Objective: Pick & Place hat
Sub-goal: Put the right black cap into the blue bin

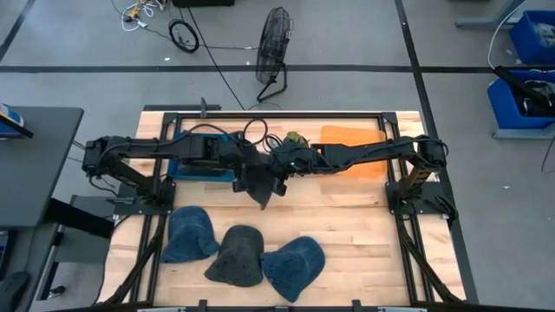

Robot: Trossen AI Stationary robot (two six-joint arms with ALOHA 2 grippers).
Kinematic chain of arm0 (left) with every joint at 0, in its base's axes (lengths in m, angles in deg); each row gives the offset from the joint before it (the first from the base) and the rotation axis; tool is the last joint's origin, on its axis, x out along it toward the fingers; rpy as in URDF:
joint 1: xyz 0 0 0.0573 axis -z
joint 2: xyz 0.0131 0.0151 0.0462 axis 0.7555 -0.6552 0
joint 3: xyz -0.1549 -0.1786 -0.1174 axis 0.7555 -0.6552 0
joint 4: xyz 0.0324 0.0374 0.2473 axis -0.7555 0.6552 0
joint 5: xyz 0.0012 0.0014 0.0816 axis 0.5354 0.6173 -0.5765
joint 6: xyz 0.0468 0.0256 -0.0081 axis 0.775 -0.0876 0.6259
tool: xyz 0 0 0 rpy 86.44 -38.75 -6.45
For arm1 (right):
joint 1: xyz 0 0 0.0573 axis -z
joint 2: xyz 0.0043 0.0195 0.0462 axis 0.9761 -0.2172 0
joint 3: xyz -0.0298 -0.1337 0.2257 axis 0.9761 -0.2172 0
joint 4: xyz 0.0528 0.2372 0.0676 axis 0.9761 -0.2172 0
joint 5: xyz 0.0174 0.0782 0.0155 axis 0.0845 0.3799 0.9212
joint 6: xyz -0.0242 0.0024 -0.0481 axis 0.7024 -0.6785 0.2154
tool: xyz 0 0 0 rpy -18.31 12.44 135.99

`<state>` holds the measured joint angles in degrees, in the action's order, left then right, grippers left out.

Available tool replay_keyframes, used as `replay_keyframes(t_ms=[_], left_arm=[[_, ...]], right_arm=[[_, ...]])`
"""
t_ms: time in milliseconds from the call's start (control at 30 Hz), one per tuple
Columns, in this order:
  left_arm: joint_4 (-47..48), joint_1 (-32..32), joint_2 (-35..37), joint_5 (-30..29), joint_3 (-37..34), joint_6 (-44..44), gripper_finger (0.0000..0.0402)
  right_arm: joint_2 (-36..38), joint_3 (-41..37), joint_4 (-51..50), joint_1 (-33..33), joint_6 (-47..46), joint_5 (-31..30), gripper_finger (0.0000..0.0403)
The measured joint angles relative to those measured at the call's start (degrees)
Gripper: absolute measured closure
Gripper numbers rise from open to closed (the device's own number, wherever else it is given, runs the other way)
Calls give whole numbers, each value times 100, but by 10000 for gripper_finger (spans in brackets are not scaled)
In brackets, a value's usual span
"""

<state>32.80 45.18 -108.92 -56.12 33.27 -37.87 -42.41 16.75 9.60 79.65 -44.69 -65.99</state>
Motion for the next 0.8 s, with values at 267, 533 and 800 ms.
replay_keyframes(t_ms=[267,533,800], left_arm=[[733,-90,130,-97,-2,428,366],[1276,-115,774,-386,-4,1196,366],[2281,-895,1778,-573,0,2318,366]], right_arm=[[0,0,-210,-2,222,11,294],[0,0,-596,-2,319,6,219],[0,0,-926,-25,216,9,199]])
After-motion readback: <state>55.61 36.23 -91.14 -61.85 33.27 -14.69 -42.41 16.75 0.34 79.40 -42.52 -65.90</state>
